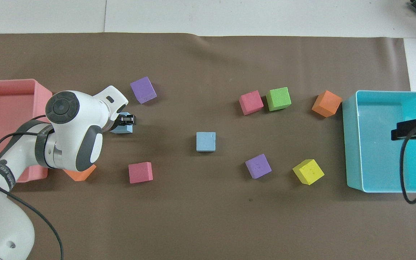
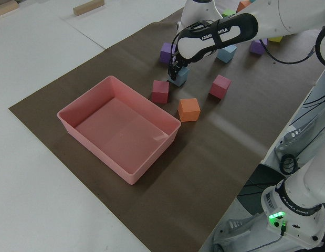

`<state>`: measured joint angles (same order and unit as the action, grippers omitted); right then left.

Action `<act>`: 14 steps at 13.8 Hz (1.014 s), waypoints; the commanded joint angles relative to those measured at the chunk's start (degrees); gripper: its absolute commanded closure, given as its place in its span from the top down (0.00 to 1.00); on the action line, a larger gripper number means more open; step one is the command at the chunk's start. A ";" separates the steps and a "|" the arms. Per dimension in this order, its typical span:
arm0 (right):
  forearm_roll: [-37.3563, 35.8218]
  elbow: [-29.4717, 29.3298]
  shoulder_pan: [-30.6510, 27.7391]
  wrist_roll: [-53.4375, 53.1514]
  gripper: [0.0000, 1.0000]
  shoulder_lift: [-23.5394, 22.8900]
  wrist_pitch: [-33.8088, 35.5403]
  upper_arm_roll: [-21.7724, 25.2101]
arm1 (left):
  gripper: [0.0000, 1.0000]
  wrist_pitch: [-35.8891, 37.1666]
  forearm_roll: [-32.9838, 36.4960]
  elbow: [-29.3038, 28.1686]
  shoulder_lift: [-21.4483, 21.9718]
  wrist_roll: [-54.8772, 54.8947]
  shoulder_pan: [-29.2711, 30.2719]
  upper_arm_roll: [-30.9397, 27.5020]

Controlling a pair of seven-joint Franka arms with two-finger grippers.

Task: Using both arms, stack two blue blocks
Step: 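Grasp the second light blue cube with the left gripper and lift it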

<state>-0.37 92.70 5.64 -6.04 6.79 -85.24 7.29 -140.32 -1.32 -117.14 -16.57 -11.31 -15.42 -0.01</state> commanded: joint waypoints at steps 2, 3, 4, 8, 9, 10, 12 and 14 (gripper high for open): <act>-0.59 0.74 -0.72 4.27 1.00 0.60 0.78 0.36 | 0.00 1.01 -0.17 0.59 0.75 -1.34 -0.75 -0.87; 0.19 -2.32 -0.98 5.41 1.00 -0.63 3.39 0.71 | 0.00 1.36 -0.17 1.38 1.19 -2.65 -0.40 -0.87; 0.11 -4.78 -1.24 5.42 1.00 -2.82 5.94 0.88 | 0.00 2.41 -0.08 2.34 1.80 -3.10 -0.23 -0.96; 0.46 -3.58 -0.98 5.25 1.00 -2.13 2.64 0.97 | 0.00 12.41 0.27 10.15 2.16 -4.24 -1.10 -0.96; 0.37 -3.49 -0.98 4.99 1.00 -2.13 2.54 0.97 | 0.00 14.18 0.36 12.52 1.98 -5.64 -1.36 -0.78; 0.29 -3.58 -0.98 5.16 1.00 -2.13 2.54 0.89 | 0.00 16.02 0.53 14.90 1.37 -6.87 -2.59 -0.69; 0.46 -3.58 -0.98 5.42 1.00 -2.13 2.80 0.89 | 0.00 17.53 1.50 17.55 0.58 -7.76 -5.84 -0.61; 0.46 -3.49 -0.98 5.42 1.00 -2.13 2.89 0.89 | 0.00 17.09 1.50 17.82 0.58 -8.72 -9.00 -0.52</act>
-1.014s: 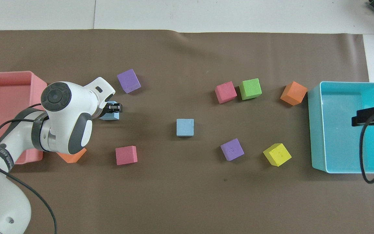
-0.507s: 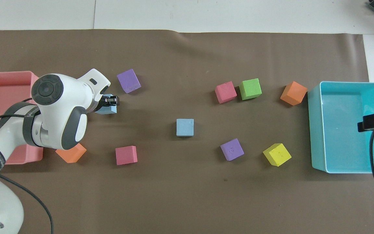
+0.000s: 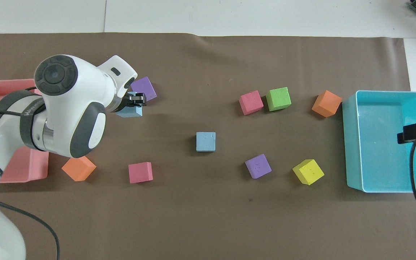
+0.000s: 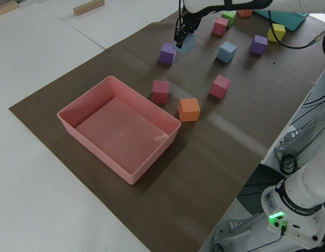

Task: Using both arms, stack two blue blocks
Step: 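Carry the light blue cube with the left gripper over the center cube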

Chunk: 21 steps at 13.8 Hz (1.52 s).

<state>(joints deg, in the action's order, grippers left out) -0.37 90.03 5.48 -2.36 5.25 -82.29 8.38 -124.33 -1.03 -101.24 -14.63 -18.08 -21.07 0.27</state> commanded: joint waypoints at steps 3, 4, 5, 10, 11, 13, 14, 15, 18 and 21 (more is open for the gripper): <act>0.46 -0.73 -0.82 1.74 1.00 -0.33 0.20 -0.20 | 0.00 0.93 0.77 2.01 -1.11 -4.58 -8.01 -0.62; 0.46 -0.30 -0.82 1.74 1.00 -0.24 -0.06 -0.20 | 0.00 1.02 0.85 2.44 -1.19 -5.98 -9.24 -0.53; 0.46 -0.29 -0.82 1.74 1.00 -0.15 -0.15 -0.20 | 0.00 0.58 0.77 2.62 -1.80 -8.26 -11.35 -0.44; 0.46 -0.21 -0.82 1.48 1.00 -0.15 -0.15 -0.11 | 0.00 -0.73 0.59 1.92 -3.12 -11.96 -17.77 -0.18; 0.46 -0.29 -0.82 1.39 1.00 -0.15 -0.33 -0.11 | 0.00 -1.61 0.59 1.57 -3.65 -13.19 -18.22 -0.18; 0.29 -0.12 -0.82 1.74 1.00 -0.15 -0.42 -0.11 | 0.00 -2.49 0.68 1.57 -4.09 -14.95 -19.27 -0.18; 0.29 -0.03 -0.82 1.66 1.00 -0.06 -0.42 -0.11 | 0.00 -2.76 0.68 1.48 -4.70 -16.01 -19.54 -0.18; 0.29 0.23 -0.82 1.57 1.00 0.20 -0.42 -0.11 | 0.00 -2.85 0.85 1.31 -4.80 -16.54 -19.80 -0.18; -0.41 1.54 -0.73 1.48 1.00 0.81 -0.77 -0.03 | 0.00 -2.85 0.94 0.95 -4.88 -16.89 -20.16 -0.18; -0.86 3.22 -0.73 1.57 1.00 1.87 -3.31 -0.11 | 0.00 -3.11 1.20 0.95 -5.06 -18.73 -19.98 -0.36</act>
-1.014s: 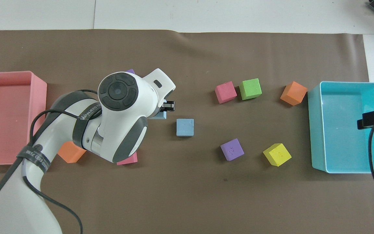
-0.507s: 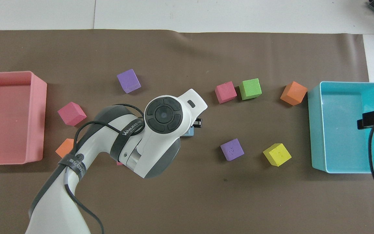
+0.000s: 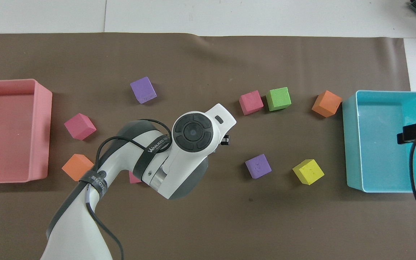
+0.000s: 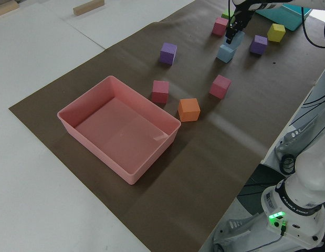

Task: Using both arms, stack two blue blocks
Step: 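Carry the light blue cube with the left gripper over the center cube, then lower the cube onto the center blue cube and open the left gripper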

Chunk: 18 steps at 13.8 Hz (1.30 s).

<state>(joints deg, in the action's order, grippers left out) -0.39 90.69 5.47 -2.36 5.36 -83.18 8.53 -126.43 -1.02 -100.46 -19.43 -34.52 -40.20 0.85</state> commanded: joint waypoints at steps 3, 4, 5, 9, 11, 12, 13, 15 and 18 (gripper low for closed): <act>-2.42 3.00 -0.20 1.22 1.00 1.67 -3.05 -0.36 | 0.00 -1.63 1.19 0.27 -0.34 -2.40 -0.59 -1.02; -2.42 3.79 -0.11 1.04 1.00 2.02 -2.96 -0.36 | 0.00 -1.72 1.28 0.53 -0.69 -2.31 -0.32 -0.94; -2.42 3.88 -0.20 0.78 1.00 2.19 -2.96 -0.44 | 0.00 -1.63 1.37 0.53 -1.04 -2.40 -0.32 -1.02; -1.55 3.80 -0.72 0.78 1.00 2.11 -2.96 -0.45 | 0.00 -2.24 1.89 0.44 -2.01 -2.40 -0.50 -1.02; -1.45 3.54 -0.64 0.78 1.00 1.93 -3.22 -0.45 | 0.00 -2.85 2.07 0.53 -2.10 -2.40 -0.50 -0.94; -1.45 3.53 -0.72 0.78 1.00 1.93 -3.13 -0.45 | 0.00 -3.12 2.07 0.45 -2.01 -2.40 -0.50 -0.94; -1.45 3.53 -0.64 0.86 1.00 1.93 -3.13 -0.45 | 0.00 -2.95 2.07 0.44 -2.01 -2.48 -0.76 -1.02; -1.45 3.53 -0.73 0.86 1.00 1.93 -3.13 -0.45 | 0.00 -2.77 2.16 0.27 -2.01 -2.83 -0.94 -0.94; -1.37 3.62 -0.73 0.95 1.00 1.93 -3.13 -0.45 | 0.00 -1.98 2.16 0.18 -1.92 -2.84 -1.02 -1.02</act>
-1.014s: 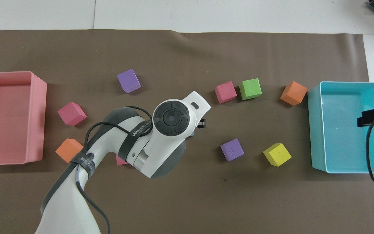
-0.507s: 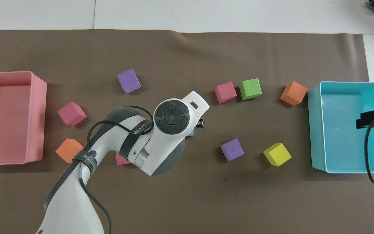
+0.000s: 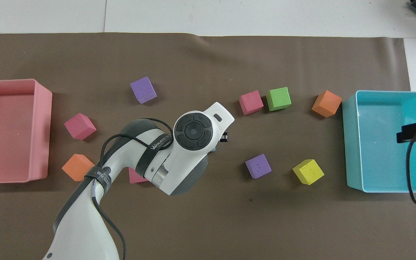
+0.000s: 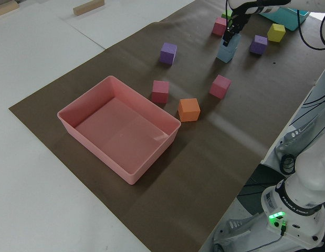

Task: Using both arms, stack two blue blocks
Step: 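Lower the cube onto the center blue cube and open the left gripper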

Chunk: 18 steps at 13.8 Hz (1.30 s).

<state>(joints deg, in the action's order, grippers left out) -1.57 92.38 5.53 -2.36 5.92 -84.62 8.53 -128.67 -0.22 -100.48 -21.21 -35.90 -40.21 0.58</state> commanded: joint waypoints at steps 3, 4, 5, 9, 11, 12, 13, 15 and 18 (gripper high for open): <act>-0.28 2.02 -0.87 1.04 1.00 1.47 -1.60 -0.35 | 0.00 2.45 3.29 0.72 -0.06 -1.80 -1.19 -0.76; -0.28 2.02 -0.87 1.04 1.00 1.47 -1.60 -0.35 | 0.00 2.37 3.65 0.73 0.03 -2.59 -1.19 -0.76; -0.19 2.02 -0.87 1.04 1.00 1.47 -1.60 -0.35 | 0.00 2.46 3.82 0.73 0.20 -2.68 -1.10 -0.76; -0.19 2.02 -0.87 1.04 1.00 1.55 -1.60 -0.27 | 0.00 3.60 4.09 0.73 0.82 -4.00 -1.45 -0.84; -0.19 2.10 -0.87 1.04 1.00 1.55 -1.51 -0.27 | 0.00 4.31 4.79 0.73 0.91 -4.00 -1.71 -0.76; -0.19 2.11 -0.87 1.04 1.00 1.55 -1.60 -0.18 | 0.00 4.13 4.88 0.73 0.91 -4.00 -1.89 -0.76; -0.19 2.11 -0.87 1.04 1.00 1.55 -1.60 -0.18 | 0.00 3.78 4.88 0.73 0.82 -4.00 -1.89 -0.67; -0.19 2.11 -0.87 1.04 1.00 1.55 -1.60 -0.18 | 0.00 3.16 4.79 0.55 0.82 -4.00 -1.80 -0.49; -0.28 2.11 -0.87 1.04 1.00 1.55 -1.51 -0.18 | 0.00 3.16 4.79 0.55 0.82 -4.00 -1.89 -0.49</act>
<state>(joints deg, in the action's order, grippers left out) -1.57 92.61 5.39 -2.36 6.06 -84.62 8.54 -126.20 3.19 -100.06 -21.05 -38.48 -41.01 0.81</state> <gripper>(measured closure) 0.000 0.405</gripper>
